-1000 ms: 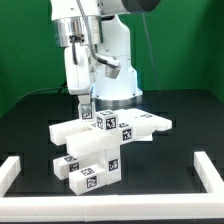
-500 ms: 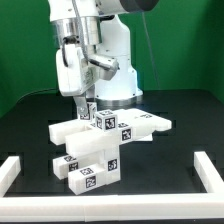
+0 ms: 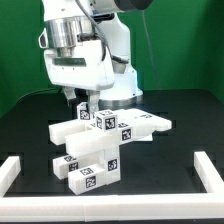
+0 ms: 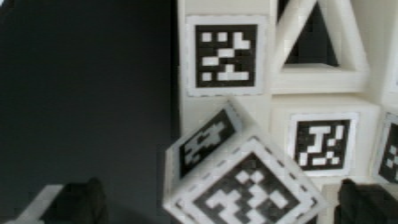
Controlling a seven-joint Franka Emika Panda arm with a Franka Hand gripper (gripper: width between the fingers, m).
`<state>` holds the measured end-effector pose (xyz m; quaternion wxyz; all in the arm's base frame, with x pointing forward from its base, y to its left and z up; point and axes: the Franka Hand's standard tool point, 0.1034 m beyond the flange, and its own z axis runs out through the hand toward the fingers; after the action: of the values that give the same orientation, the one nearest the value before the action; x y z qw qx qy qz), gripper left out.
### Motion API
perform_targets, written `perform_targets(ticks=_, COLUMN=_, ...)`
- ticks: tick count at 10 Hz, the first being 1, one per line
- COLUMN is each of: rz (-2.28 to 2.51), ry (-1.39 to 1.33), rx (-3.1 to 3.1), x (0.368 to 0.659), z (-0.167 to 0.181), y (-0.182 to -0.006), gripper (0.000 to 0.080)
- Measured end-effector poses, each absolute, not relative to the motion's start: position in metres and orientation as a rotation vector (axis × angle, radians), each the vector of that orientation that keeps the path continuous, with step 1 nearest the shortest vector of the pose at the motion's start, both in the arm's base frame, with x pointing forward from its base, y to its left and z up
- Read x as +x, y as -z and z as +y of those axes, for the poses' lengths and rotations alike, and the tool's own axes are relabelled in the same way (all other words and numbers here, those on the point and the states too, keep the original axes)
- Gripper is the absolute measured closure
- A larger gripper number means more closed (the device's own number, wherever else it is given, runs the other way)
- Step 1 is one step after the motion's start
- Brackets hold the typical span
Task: Assemble chair
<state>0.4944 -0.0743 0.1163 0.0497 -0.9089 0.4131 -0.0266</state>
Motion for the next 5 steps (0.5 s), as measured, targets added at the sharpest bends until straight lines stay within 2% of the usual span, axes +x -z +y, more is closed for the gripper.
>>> perform_targets(ticks=3, rz=0.908, ry=0.091, rx=-2.912, x=0.4940, z=-0.0706, y=-0.1137, gripper=0.0150)
perform_targets(ticks=4, rz=0.924, ry=0.090, rx=-2.907, x=0.4937, z=-0.0713, y=-0.1136, gripper=0.0150)
perform_targets(ticks=5, rz=0.976, ry=0.088, rx=-2.890, x=0.4936, z=-0.0714, y=-0.1136, gripper=0.0266)
